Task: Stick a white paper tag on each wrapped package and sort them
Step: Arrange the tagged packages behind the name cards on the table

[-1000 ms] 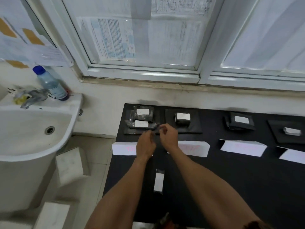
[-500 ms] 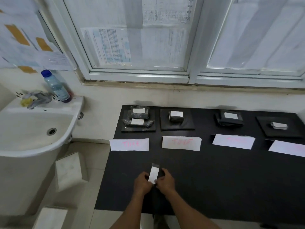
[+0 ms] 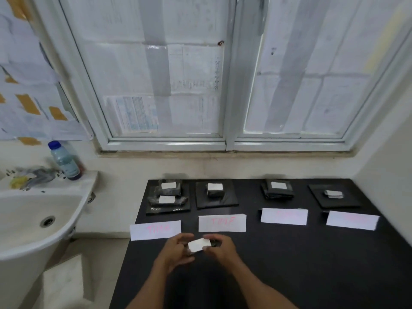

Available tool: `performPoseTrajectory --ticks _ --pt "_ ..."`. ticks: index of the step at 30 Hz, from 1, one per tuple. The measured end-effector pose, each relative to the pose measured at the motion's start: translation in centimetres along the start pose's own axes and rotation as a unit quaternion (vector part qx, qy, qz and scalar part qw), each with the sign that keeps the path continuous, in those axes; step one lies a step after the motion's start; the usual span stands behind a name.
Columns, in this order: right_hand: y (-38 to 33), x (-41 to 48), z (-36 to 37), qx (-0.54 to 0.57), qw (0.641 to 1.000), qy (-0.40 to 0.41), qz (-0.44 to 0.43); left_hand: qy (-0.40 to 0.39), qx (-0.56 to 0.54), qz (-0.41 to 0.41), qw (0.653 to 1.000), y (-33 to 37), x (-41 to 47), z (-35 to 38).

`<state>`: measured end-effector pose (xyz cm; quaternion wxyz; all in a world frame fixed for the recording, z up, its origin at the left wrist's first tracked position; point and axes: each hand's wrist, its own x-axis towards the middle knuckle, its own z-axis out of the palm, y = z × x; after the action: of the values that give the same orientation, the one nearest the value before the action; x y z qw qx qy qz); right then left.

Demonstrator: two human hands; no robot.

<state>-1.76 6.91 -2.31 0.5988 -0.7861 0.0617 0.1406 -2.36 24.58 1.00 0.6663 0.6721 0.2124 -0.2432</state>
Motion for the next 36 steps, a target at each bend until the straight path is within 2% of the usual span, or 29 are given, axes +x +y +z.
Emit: performPoseTrajectory --ticks 4,9,12,18,23,27,32,36 --pt "-2.6 0.3 -2.2 0.015 1.0 -0.011 -0.013 0.013 -0.016 0.038 0.999 2.5 0.3 0.8" --pt "-4.8 1.8 -4.9 0.046 0.998 -0.028 -0.026 -0.028 0.042 0.12 0.992 5.2 0.9 0.9" --pt "-6.1 2.3 -6.2 0.073 0.995 -0.063 -0.02 -0.041 0.039 0.131 0.99 6.7 1.4 0.9" --pt "-7.6 3.2 -7.8 0.096 0.993 -0.076 -0.003 -0.03 0.06 0.133 0.989 8.7 2.5 1.4" --pt "-7.7 5.5 -8.4 0.065 0.997 -0.04 -0.01 0.022 0.097 0.17 0.98 10.3 4.6 3.0" --pt "-7.5 9.4 -9.3 -0.019 1.0 0.002 -0.013 0.053 0.124 0.179 0.975 11.6 8.4 4.3" --pt "-7.3 15.4 -11.0 -0.086 0.995 0.039 0.005 0.085 0.152 0.167 0.97 13.6 14.0 6.1" --pt "-5.7 20.4 -11.8 -0.143 0.988 0.047 0.034 0.115 0.198 0.109 0.967 13.8 18.8 7.6"
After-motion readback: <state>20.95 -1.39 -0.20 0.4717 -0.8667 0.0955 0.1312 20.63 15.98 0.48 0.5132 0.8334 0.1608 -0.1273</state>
